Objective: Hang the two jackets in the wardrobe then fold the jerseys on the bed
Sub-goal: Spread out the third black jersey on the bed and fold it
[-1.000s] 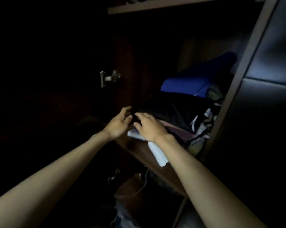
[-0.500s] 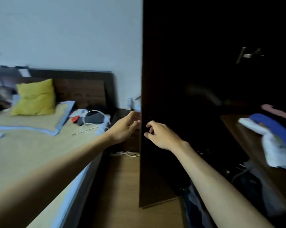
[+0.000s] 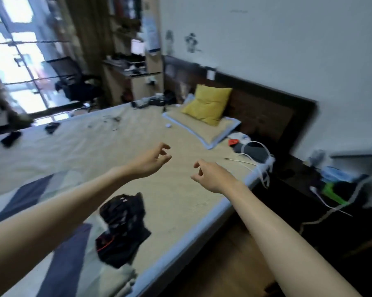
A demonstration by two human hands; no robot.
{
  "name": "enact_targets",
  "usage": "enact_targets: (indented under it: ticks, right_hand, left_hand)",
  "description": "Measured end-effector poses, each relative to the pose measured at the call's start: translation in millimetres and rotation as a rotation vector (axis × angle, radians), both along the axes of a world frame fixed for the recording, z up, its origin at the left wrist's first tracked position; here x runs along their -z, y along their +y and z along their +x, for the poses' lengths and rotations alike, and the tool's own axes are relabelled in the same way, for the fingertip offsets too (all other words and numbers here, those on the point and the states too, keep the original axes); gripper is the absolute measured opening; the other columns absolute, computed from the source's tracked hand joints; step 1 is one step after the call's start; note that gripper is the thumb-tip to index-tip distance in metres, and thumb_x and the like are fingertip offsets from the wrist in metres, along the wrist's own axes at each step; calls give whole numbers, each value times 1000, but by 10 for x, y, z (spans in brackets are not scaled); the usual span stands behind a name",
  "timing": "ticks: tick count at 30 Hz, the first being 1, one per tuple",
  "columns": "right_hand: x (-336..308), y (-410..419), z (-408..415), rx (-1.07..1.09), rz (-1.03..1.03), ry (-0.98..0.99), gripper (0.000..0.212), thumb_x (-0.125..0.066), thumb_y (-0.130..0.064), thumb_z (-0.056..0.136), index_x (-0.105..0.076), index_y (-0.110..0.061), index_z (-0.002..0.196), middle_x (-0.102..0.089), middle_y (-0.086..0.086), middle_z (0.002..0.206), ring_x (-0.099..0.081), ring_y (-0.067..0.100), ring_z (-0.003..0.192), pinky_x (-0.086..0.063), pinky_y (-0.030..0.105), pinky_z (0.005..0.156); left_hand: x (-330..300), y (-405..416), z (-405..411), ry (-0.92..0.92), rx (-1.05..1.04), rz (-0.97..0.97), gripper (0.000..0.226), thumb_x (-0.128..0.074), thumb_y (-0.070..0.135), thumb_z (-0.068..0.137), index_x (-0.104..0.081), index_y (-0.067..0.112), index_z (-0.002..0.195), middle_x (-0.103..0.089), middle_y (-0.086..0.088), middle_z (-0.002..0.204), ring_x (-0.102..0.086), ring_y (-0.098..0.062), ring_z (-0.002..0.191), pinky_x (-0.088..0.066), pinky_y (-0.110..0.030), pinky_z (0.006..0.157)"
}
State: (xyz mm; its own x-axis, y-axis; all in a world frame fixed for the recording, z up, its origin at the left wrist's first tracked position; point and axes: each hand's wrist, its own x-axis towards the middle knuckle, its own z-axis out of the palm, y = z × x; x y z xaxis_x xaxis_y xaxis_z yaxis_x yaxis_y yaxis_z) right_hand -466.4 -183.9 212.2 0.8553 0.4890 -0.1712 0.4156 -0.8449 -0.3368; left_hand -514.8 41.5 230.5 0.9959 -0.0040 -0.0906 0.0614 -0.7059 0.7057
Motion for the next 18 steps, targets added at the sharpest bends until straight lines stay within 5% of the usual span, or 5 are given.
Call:
enact_targets:
  ticks: [9, 18]
  right_hand:
    - [608, 1968, 248, -261, -146, 129, 47, -55, -44, 101, -49, -14, 136, -62, 9, 129, -59, 28, 117, -49, 40, 94]
    - [1871, 2750, 319, -498, -290, 341, 39, -55, -43, 101, -50, -12, 125, -64, 11, 118, -61, 31, 104, -52, 43, 87]
  left_hand:
    - [672, 1932, -476, 175, -302, 19, 43, -51, 32, 104, -44, 11, 141, -58, -6, 123, -56, -23, 111, -42, -30, 93]
    - [2495, 2330, -720, 499, -415, -31, 31, -62, 27, 96, -54, 9, 120, -65, -6, 115, -62, -25, 105, -47, -32, 85]
